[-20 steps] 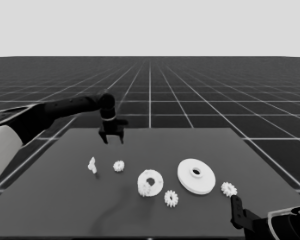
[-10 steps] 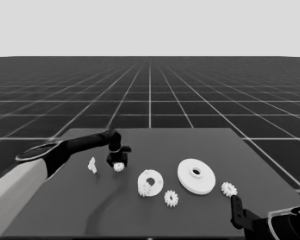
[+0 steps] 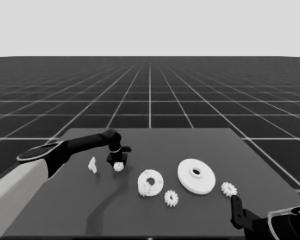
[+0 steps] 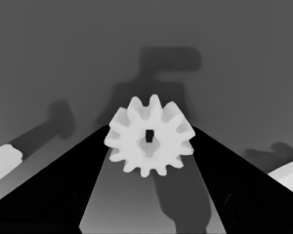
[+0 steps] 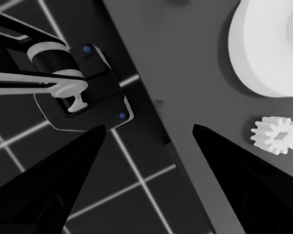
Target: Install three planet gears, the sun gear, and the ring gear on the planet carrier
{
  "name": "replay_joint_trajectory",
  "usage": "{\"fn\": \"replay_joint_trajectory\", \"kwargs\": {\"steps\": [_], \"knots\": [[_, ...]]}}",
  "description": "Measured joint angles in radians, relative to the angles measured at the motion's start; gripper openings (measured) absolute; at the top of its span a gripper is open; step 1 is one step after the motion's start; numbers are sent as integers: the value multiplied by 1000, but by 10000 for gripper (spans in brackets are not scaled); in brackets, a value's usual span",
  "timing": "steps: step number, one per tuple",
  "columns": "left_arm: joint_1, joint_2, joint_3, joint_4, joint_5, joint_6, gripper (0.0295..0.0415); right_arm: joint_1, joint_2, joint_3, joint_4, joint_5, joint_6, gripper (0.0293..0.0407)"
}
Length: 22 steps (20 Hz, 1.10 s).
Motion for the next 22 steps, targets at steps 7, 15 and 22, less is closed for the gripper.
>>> {"fn": "replay_joint_trajectory", "kwargs": {"steps": [7, 15, 22], "knots": [[-303, -103, 253, -218, 217, -120, 312, 0, 0, 0, 0, 0, 0, 385], [-348, 79, 283, -260, 235, -345, 312, 0, 0, 0, 0, 0, 0, 385], [-350, 233, 201, -263, 234, -406, 312, 0, 0, 0, 0, 0, 0, 385]]}}
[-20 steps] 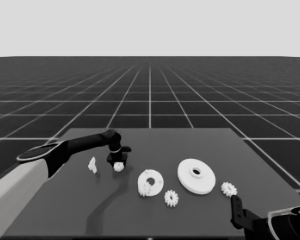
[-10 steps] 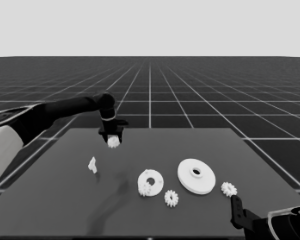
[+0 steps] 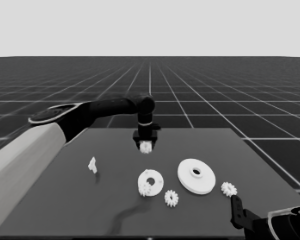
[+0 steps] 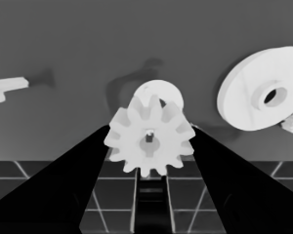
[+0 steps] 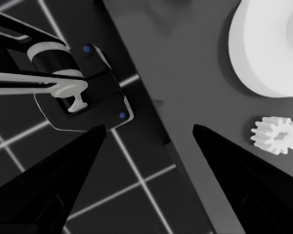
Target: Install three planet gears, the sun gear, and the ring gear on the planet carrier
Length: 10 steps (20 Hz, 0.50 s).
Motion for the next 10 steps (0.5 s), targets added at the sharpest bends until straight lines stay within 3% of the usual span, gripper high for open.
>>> {"fn": "replay_joint_trajectory", "kwargs": {"steps": [1, 2, 4, 10], "knots": [[0, 1, -1, 0, 0, 0, 312, 0, 0, 0, 0, 0, 0, 385], [113, -1, 4, 133, -48, -4, 312, 0, 0, 0, 0, 0, 0, 385], [273, 23, -73, 255, -101, 39, 312, 0, 0, 0, 0, 0, 0, 385], [335, 54, -164, 305, -142, 88, 312, 0, 0, 0, 0, 0, 0, 385]]}}
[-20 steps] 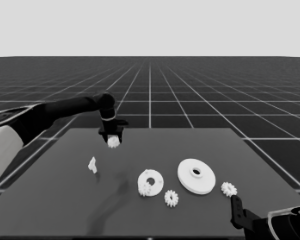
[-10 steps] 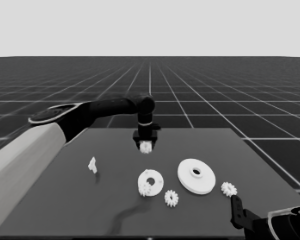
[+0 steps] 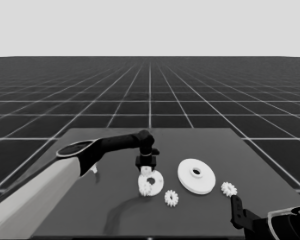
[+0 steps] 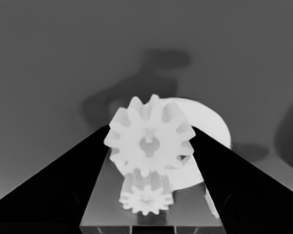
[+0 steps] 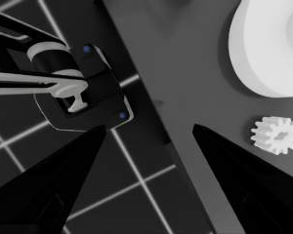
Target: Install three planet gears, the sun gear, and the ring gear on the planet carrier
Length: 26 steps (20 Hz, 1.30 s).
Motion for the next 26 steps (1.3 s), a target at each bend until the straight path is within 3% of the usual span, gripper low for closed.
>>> {"fn": "replay_joint_trajectory", "kwargs": {"steps": [1, 3, 4, 11, 13, 14, 17, 21, 22, 23, 24, 26], "knots": [[1, 0, -2, 1, -1, 1, 312, 0, 0, 0, 0, 0, 0, 385], [2, 1, -3, 2, -2, 2, 372, 0, 0, 0, 0, 0, 0, 385], [2, 1, -4, 2, -2, 2, 381, 0, 0, 0, 0, 0, 0, 385], [3, 1, -4, 2, -2, 2, 385, 0, 0, 0, 0, 0, 0, 385], [-196, -67, 201, -182, 111, -113, 385, 0, 0, 0, 0, 0, 0, 385], [-258, -65, 198, -233, 124, -112, 385, 0, 0, 0, 0, 0, 0, 385], [-323, -55, 172, -291, 138, -96, 385, 0, 0, 0, 0, 0, 0, 385], [-334, -51, 162, -303, 141, -90, 385, 0, 0, 0, 0, 0, 0, 385], [-373, -315, 625, -163, -221, 391, 410, 0, 0, 0, 0, 0, 0, 385], [-408, -713, 1021, -78, -445, 832, 415, 0, 0, 0, 0, 0, 0, 385], [-429, -994, 1251, -27, -576, 1098, 400, 0, 0, 0, 0, 0, 0, 385], [-449, -1241, 1471, 20, -698, 1347, 388, 0, 0, 0, 0, 0, 0, 385]]}}
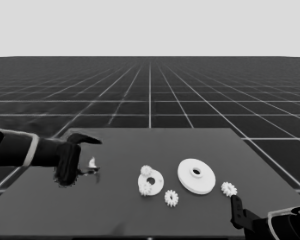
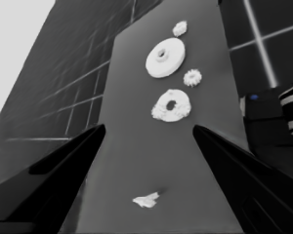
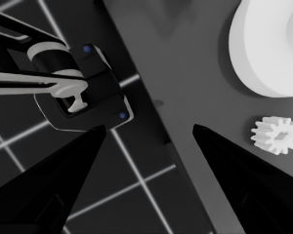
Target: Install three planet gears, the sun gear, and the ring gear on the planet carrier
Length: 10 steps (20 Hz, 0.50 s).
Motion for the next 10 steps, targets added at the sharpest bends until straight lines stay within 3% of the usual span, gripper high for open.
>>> {"fn": "replay_joint_trajectory", "kwargs": {"steps": [5, 6, 7, 8, 10], "knots": [[-11, -115, 108, 23, -61, 122, 385, 0, 0, 0, 0, 0, 0, 385], [-11, -118, 111, 24, -62, 126, 385, 355, -17, -175, 467, -72, 228, 396], [-12, -120, 113, 24, -64, 128, 385, 521, 59, -389, 649, -202, 348, 393], [-12, -121, 114, 25, -64, 130, 385, 564, 135, -550, 694, -291, 419, 389], [-12, -122, 115, 25, -65, 131, 385, 582, 223, -728, 716, -375, 475, 385]]}}
